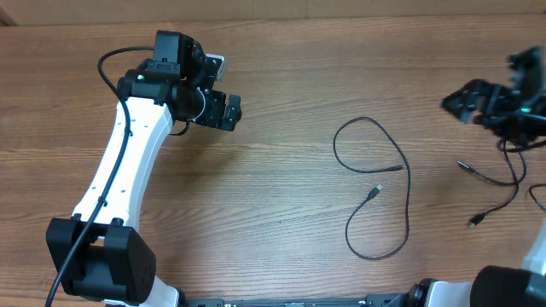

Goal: Untangle cables
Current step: 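Lower the right gripper onto the cable at right center and grasp it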

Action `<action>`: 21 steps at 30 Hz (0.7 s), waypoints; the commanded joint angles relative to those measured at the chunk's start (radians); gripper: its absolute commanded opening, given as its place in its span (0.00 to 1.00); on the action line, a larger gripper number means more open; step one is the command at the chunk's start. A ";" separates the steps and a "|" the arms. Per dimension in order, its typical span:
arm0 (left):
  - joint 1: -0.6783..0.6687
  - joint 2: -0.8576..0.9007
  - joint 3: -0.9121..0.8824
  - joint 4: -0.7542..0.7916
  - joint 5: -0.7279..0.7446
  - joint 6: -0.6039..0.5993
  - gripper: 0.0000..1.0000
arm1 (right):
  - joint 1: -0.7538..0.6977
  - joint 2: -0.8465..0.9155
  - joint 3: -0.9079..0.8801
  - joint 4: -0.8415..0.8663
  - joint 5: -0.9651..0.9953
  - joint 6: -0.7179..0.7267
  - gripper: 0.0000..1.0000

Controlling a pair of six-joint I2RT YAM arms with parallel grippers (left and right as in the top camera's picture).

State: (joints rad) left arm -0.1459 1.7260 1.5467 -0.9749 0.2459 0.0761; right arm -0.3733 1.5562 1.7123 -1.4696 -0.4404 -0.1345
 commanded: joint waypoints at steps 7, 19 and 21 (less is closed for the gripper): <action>0.004 -0.021 0.001 0.000 -0.002 -0.017 1.00 | 0.061 0.013 -0.354 0.089 0.141 0.195 1.00; 0.004 -0.021 0.001 0.000 -0.002 -0.017 1.00 | 0.134 0.013 -0.766 0.369 0.126 0.371 1.00; 0.004 -0.021 0.001 0.000 -0.002 -0.017 1.00 | 0.134 0.013 -0.811 0.407 0.126 0.370 1.00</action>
State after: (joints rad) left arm -0.1459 1.7260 1.5471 -0.9745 0.2459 0.0761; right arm -0.2417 1.5761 0.9401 -1.0866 -0.3103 0.2138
